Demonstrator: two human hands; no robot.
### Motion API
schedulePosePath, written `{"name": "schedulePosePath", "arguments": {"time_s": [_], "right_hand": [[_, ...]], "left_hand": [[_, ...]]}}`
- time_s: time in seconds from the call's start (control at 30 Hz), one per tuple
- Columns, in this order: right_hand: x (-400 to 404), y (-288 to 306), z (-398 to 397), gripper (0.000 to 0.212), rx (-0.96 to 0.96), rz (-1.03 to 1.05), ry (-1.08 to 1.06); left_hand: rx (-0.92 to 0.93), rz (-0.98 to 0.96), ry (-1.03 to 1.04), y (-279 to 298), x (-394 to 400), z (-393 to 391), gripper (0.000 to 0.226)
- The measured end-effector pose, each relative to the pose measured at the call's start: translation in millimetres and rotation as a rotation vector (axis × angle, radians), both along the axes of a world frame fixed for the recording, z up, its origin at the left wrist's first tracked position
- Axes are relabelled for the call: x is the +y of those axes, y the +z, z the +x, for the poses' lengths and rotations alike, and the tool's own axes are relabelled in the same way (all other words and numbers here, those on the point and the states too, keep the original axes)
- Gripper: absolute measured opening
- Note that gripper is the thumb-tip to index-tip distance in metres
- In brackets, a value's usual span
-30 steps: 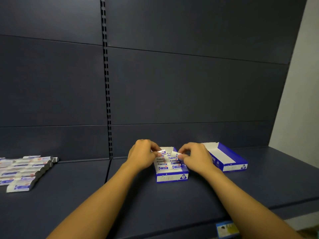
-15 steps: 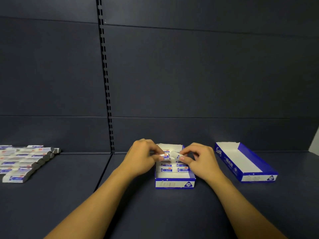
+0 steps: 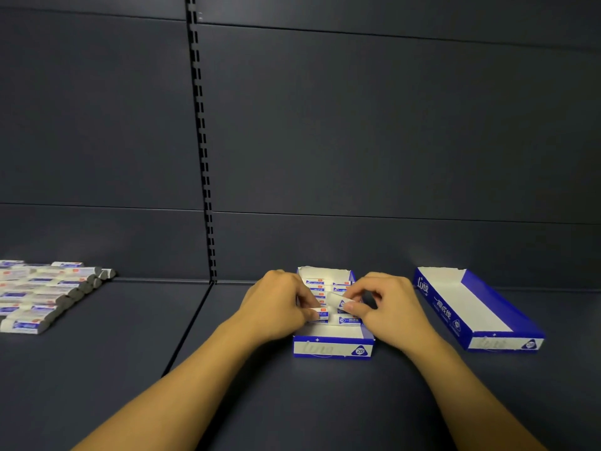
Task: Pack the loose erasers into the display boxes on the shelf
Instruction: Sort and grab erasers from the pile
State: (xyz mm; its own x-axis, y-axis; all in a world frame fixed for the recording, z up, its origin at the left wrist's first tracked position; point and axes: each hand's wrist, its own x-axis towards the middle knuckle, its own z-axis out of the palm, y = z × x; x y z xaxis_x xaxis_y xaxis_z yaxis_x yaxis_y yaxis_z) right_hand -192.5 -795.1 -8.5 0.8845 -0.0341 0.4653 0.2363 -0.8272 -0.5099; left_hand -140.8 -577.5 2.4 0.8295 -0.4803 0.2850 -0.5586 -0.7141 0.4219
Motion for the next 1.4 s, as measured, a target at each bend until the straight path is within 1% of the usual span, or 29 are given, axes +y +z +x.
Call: {"name": "schedulePosePath", "arguments": {"time_s": [0.2, 0.3, 0.4, 0.57, 0.83, 0.97, 1.23, 1.4], "right_hand": [[0.6, 1.2, -1.4, 0.014, 0.056, -0.064, 0.004], [2.0, 2.0, -1.3, 0.016, 0.085, -0.077, 0.016], [3.2, 3.4, -1.7, 0.016, 0.109, -0.059, 0.015], [3.4, 3.8, -3.1, 0.016, 0.208, -0.12, -0.008], [8.6, 5.4, -2.6, 0.012, 0.25, -0.198, -0.076], [10.0, 5.3, -1.0, 0.011, 0.291, -0.227, -0.072], [8.6, 6.0, -0.2, 0.02, 0.349, -0.194, -0.03], [7.5, 6.1, 0.7, 0.016, 0.349, -0.174, -0.024]], "left_hand": [[-0.021, 0.128, 0.02, 1.1, -0.8, -4.1, 0.024], [-0.041, 0.157, 0.033, 1.4, -2.5, -5.4, 0.022], [-0.016, 0.169, 0.027, 1.9, -4.3, -7.1, 0.022], [-0.011, 0.164, 0.036, 2.1, -4.9, -7.9, 0.027], [-0.002, 0.162, 0.011, -0.4, -4.5, -6.3, 0.029], [0.003, 0.161, -0.007, -0.9, -4.1, -5.5, 0.03], [0.138, 0.094, -0.042, 2.2, -1.0, -4.0, 0.024], [0.203, 0.046, -0.045, 1.7, 1.7, -1.2, 0.019]]}}
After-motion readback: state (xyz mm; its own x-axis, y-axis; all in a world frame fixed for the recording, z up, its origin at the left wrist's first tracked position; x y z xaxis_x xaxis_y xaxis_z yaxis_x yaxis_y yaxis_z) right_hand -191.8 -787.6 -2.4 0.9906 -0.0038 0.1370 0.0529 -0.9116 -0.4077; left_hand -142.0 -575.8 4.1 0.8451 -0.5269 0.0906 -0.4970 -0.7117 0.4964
